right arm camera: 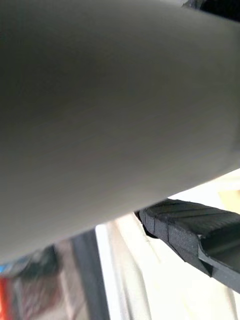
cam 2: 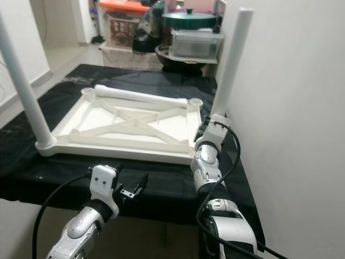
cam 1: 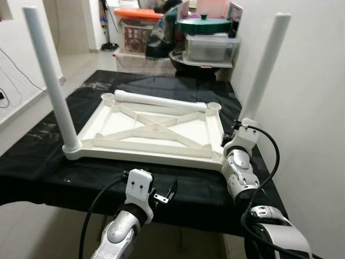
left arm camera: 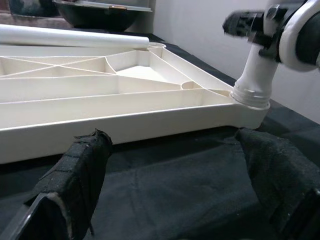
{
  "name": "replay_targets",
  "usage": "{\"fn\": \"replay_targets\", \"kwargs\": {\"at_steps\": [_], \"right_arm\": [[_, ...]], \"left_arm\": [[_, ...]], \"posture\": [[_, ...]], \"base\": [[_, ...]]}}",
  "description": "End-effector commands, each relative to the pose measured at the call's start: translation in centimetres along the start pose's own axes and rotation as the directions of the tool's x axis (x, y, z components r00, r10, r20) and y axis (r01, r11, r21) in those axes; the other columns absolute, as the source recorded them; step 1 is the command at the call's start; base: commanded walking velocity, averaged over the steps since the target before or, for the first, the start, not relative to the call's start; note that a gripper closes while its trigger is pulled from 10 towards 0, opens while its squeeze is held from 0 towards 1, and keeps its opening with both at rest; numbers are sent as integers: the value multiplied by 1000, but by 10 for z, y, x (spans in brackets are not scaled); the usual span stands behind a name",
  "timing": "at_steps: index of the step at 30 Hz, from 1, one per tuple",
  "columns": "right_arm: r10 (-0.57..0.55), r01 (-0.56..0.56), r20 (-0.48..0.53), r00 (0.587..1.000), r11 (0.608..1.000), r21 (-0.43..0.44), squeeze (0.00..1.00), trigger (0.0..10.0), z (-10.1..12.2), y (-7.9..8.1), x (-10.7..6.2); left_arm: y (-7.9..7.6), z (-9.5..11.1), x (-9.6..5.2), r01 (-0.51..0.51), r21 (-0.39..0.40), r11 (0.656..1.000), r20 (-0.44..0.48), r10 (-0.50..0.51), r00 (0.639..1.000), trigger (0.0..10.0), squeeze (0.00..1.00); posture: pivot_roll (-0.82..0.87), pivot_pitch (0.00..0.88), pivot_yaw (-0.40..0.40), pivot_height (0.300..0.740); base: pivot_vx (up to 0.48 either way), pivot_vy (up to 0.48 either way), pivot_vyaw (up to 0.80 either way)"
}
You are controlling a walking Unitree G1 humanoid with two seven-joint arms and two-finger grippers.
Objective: Building children table
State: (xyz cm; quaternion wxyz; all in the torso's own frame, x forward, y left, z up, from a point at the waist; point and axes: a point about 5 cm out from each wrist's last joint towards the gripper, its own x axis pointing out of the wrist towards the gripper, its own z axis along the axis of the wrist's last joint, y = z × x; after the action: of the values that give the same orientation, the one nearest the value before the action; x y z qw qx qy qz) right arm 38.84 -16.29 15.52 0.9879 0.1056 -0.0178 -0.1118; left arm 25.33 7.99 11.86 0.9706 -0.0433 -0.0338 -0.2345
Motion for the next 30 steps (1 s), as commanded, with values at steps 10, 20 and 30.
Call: {"fn": "replay_targets", "kwargs": {"at_steps": [10,20,30], "right_arm": [[747,-735,-111,655,664,135,0,10000,6,25,-10],[963,-977,-231,136,169,129,0,9412,10,36,-33],[917,-942,-245,315,334,43,0,0,8,63,-23]], "left_arm": [[1,-3,3,3,3,1000,-9,-3,1000,10000,0],[1,-2,5,9,3,1000,0,-9,1000,10000,0],[2,-2,5,10,0,1000,-1,-10,1000,10000,0]], "posture": [[122,0,-54,740],[126,0,-60,740],[120,0,-55,740]], "base": [[0,0,0],[0,0,0],[0,0,0]]}}
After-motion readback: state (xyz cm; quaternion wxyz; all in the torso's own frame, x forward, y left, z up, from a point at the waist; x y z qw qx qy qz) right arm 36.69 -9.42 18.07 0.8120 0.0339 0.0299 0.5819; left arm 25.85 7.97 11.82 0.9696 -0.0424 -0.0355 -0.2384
